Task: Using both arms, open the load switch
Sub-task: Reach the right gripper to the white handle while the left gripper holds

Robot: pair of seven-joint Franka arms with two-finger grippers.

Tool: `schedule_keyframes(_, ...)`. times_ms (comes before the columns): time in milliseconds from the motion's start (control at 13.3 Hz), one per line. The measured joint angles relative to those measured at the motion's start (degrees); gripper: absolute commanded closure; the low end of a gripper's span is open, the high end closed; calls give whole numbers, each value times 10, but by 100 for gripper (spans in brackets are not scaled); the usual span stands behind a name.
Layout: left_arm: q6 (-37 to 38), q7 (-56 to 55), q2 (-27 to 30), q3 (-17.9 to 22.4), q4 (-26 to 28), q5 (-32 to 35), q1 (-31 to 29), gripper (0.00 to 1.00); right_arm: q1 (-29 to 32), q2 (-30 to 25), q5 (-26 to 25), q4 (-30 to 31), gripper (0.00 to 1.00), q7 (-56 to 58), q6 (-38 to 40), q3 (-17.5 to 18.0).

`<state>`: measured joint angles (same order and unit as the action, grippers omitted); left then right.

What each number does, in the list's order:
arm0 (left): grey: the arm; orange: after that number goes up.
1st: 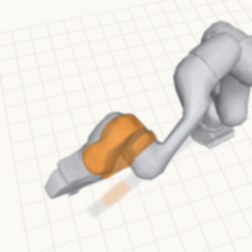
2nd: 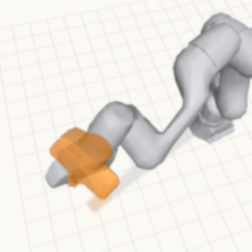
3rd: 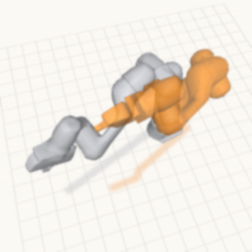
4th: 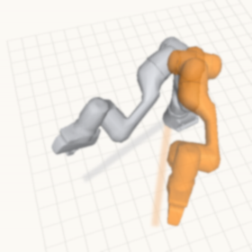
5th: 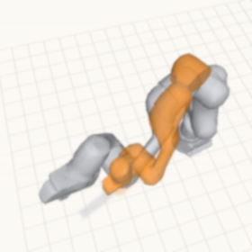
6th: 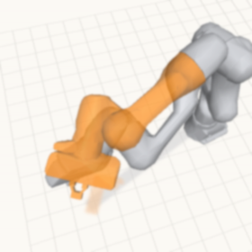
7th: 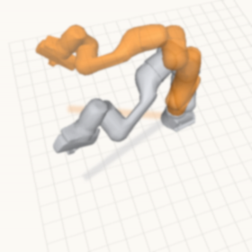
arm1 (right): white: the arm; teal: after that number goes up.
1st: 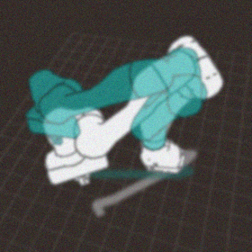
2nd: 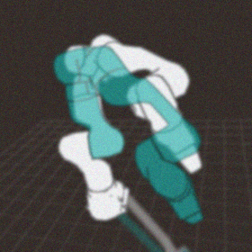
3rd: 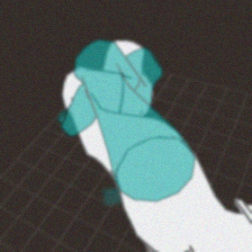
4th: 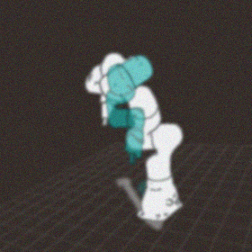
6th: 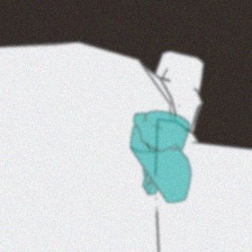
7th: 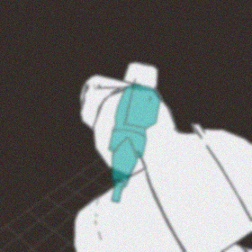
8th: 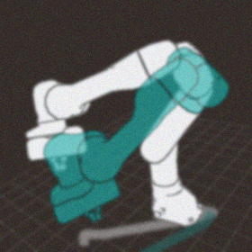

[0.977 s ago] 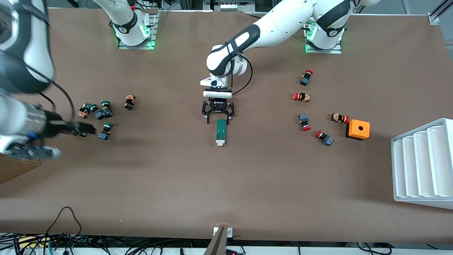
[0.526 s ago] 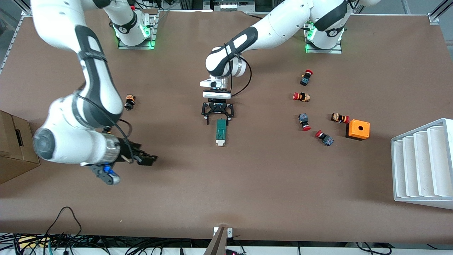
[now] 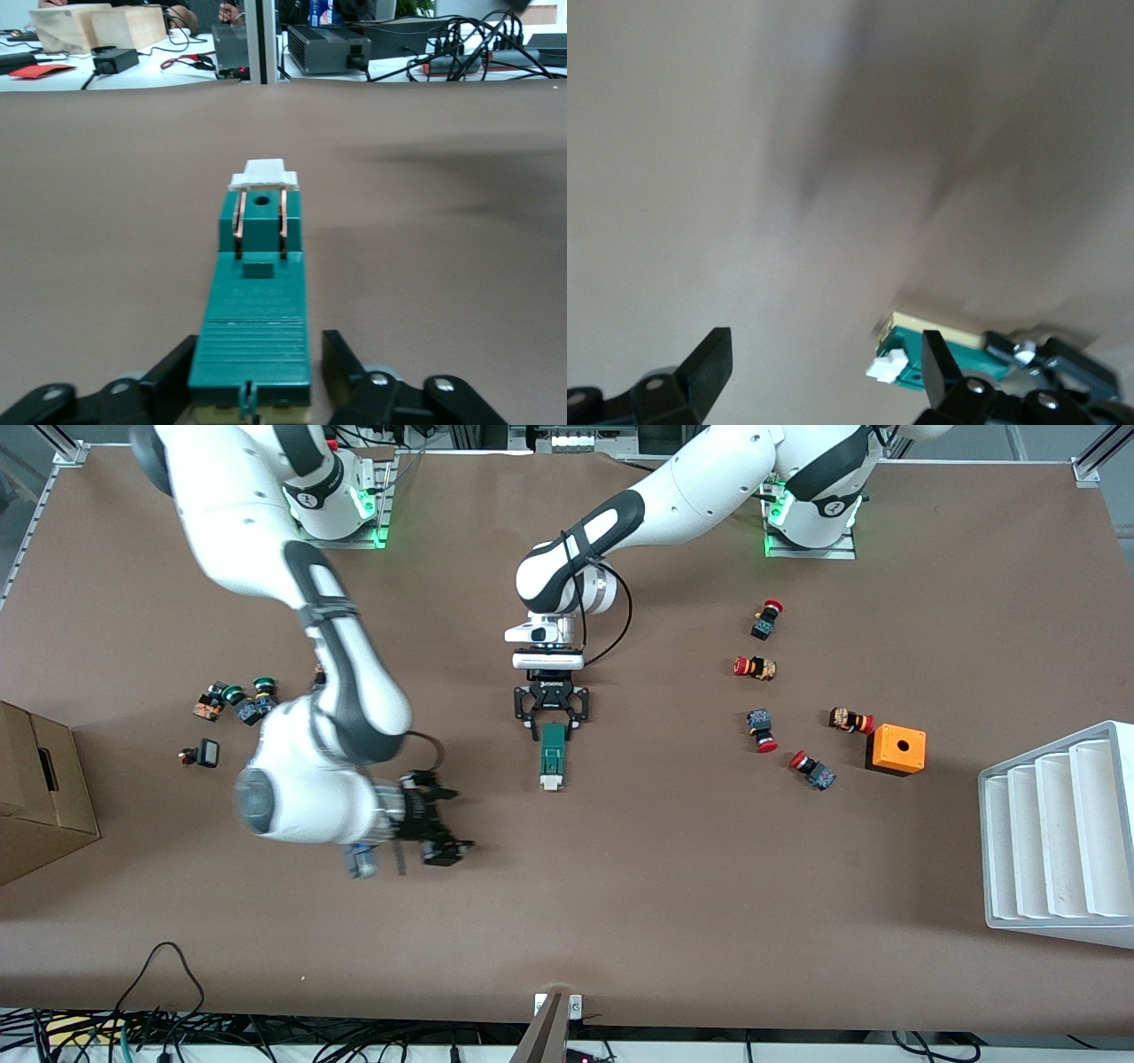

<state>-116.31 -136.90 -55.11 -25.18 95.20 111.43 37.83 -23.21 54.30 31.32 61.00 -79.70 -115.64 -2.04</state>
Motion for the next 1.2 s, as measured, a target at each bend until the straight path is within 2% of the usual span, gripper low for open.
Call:
schedule_keyframes(301,1,-1,1,0,2,0,0,75,-54,44,0,-26,5,-112,-10,-2)
schedule_keyframes(1053,1,-1,1,0,2,0,0,75,-71,62,0,-32,6,-212,-8,-2)
schedule_keyframes(1203,1,-1,1,0,2,0,0,74,-74,63,0,-32,10,-222,-8,-2)
